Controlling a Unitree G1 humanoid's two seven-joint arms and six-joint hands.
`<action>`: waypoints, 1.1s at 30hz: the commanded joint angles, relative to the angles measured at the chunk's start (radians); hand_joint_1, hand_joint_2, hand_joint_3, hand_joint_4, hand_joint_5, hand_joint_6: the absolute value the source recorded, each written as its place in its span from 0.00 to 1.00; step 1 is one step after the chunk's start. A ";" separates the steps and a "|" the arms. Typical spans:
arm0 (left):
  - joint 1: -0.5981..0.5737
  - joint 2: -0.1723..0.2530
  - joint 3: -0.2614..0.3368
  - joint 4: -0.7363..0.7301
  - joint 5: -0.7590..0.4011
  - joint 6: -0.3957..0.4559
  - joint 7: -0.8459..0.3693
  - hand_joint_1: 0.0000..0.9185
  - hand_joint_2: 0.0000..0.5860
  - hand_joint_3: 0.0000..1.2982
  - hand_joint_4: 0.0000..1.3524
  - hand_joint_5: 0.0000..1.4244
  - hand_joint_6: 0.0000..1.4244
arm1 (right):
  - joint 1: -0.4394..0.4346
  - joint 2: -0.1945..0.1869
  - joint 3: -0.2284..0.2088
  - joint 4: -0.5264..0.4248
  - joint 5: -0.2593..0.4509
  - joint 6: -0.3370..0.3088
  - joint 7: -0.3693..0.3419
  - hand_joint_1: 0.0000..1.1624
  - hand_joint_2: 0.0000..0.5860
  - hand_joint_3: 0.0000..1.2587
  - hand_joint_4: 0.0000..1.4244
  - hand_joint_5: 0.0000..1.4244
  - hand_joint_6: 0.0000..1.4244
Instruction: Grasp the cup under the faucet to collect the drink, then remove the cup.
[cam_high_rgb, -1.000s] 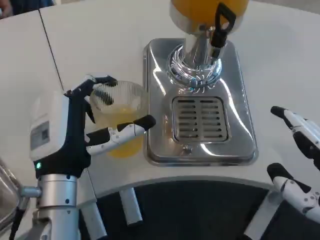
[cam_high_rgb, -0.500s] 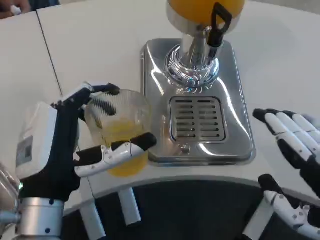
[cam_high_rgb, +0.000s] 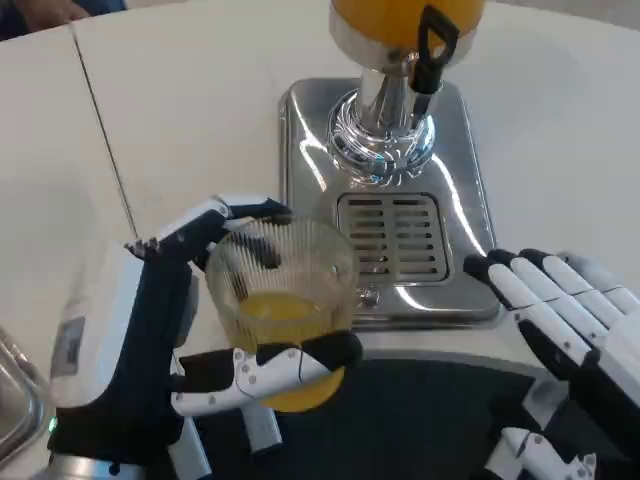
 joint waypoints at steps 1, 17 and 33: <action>0.049 -0.017 -0.008 -0.064 -0.004 -0.050 -0.017 0.83 0.00 0.79 0.86 0.89 1.00 | 0.002 -0.013 -0.011 0.015 0.017 -0.042 -0.010 0.12 0.97 0.00 0.00 0.00 0.00; 0.138 -0.048 -0.018 -0.128 -0.001 -0.103 -0.057 0.83 0.00 0.79 0.86 0.89 1.00 | 0.087 0.038 -0.024 -0.008 0.018 -0.191 -0.039 0.10 0.97 0.00 0.00 0.00 0.00; 0.120 -0.064 0.006 -0.107 -0.022 -0.129 -0.063 0.83 0.00 0.79 0.85 0.89 1.00 | 0.083 0.055 0.011 -0.050 -0.004 -0.168 -0.005 0.08 0.97 0.00 0.00 0.00 0.00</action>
